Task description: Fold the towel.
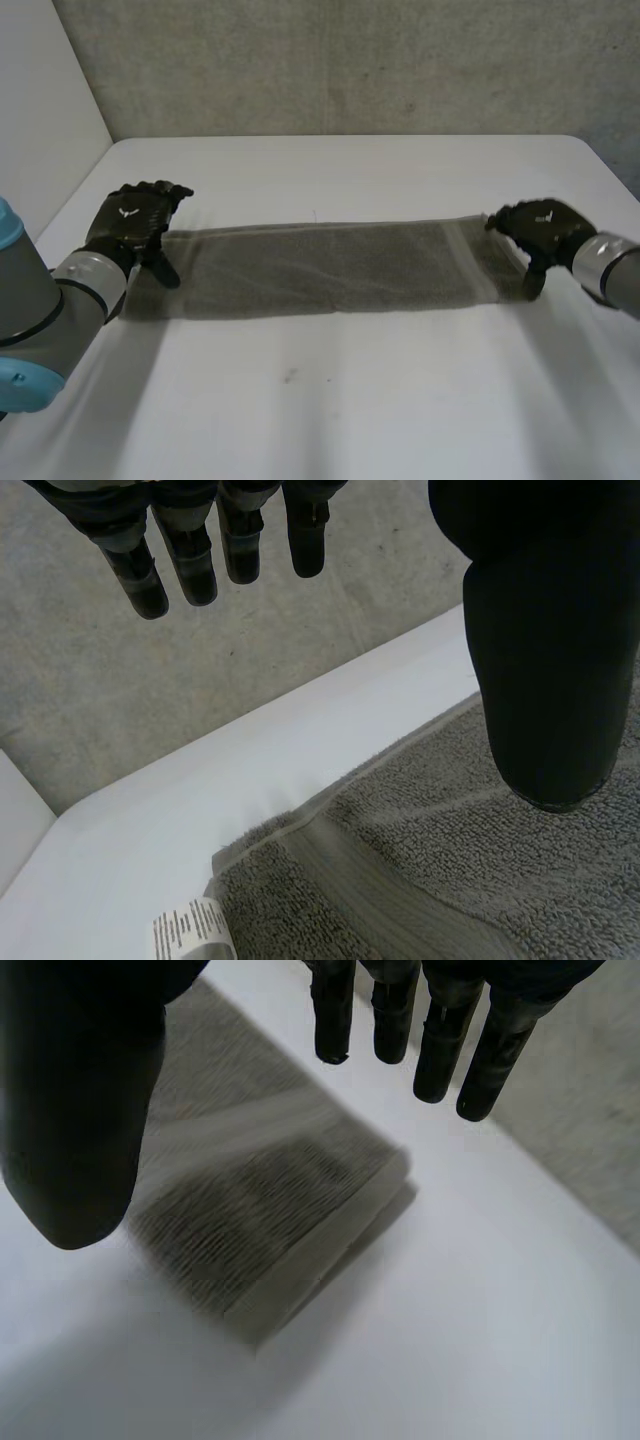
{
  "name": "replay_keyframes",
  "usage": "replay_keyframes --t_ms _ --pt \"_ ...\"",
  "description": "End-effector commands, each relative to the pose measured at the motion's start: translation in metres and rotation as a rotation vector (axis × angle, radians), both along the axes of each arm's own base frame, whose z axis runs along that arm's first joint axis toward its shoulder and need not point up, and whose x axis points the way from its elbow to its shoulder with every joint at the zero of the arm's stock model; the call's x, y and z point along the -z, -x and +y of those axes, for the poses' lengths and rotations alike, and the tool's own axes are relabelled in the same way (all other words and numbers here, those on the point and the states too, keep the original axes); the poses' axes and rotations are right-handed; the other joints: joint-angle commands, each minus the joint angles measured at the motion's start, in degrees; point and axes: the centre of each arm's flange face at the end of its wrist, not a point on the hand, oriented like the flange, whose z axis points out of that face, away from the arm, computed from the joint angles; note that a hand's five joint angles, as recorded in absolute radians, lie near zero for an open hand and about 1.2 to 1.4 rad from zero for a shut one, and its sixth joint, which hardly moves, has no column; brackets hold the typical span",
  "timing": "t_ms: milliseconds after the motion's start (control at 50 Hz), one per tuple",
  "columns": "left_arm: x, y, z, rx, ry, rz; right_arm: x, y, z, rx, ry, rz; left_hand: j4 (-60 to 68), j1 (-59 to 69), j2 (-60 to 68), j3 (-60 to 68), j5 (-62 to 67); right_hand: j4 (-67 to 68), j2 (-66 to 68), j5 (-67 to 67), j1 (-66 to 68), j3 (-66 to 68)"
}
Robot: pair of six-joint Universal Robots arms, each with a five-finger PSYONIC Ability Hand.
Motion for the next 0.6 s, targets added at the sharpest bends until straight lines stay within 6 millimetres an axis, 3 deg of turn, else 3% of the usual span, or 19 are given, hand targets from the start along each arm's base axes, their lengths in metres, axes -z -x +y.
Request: replay_keyframes --t_ms 20,160,180,200,240,360,420,460,520,600 --pt "0.003 -0.001 -0.001 -0.006 0.000 0.011 0.036 0.003 -0.002 -0.004 -0.033 0.004 1.34 0.92 1.39 1.21 -0.04 6.53 6.55 6.71 6.67 6.85" --pt "0.003 0.002 0.001 0.005 -0.001 0.011 0.049 0.002 -0.005 -0.005 -0.059 0.006 1.34 0.92 1.38 1.21 -0.05 17.46 17.49 17.65 17.60 17.79" --pt "0.004 0.002 0.002 0.005 -0.002 0.011 0.049 0.003 -0.006 -0.003 -0.057 0.006 1.34 0.92 1.38 1.21 -0.05 30.29 30.31 30.47 30.43 30.61" --pt "0.004 0.002 0.002 0.005 -0.002 0.011 0.049 0.003 -0.006 -0.003 -0.057 0.006 1.34 0.92 1.38 1.21 -0.05 30.41 30.44 30.60 30.56 30.74" --pt "0.004 0.001 0.002 0.002 -0.004 0.011 0.046 0.005 -0.011 0.009 -0.037 0.010 1.34 0.92 1.38 1.21 -0.05 64.68 64.70 64.86 64.82 65.00" --pt "0.005 0.002 0.003 0.005 -0.005 0.010 0.037 0.018 -0.021 0.055 -0.002 0.010 1.34 0.92 1.38 1.21 -0.05 64.84 64.87 65.02 64.98 65.16" --pt "0.005 0.002 0.003 0.005 -0.007 0.010 0.023 0.032 -0.025 0.099 0.030 0.015 1.34 0.92 1.38 1.21 -0.05 64.84 64.87 65.02 64.98 65.16" --pt "0.006 0.002 0.004 0.005 -0.008 0.010 0.010 0.050 -0.030 0.145 0.064 0.017 1.34 0.92 1.38 1.21 -0.05 64.84 64.87 65.02 64.98 65.16" --pt "0.005 0.002 0.004 0.005 -0.007 0.010 0.006 0.061 -0.033 0.170 0.073 0.021 1.34 0.92 1.38 1.21 -0.05 64.84 64.87 65.02 64.98 65.16" --pt "0.005 0.001 0.003 0.002 -0.005 0.010 -0.006 0.102 -0.046 0.255 0.118 0.064 1.34 0.92 1.38 1.21 -0.05 64.84 64.87 65.02 64.98 65.16"
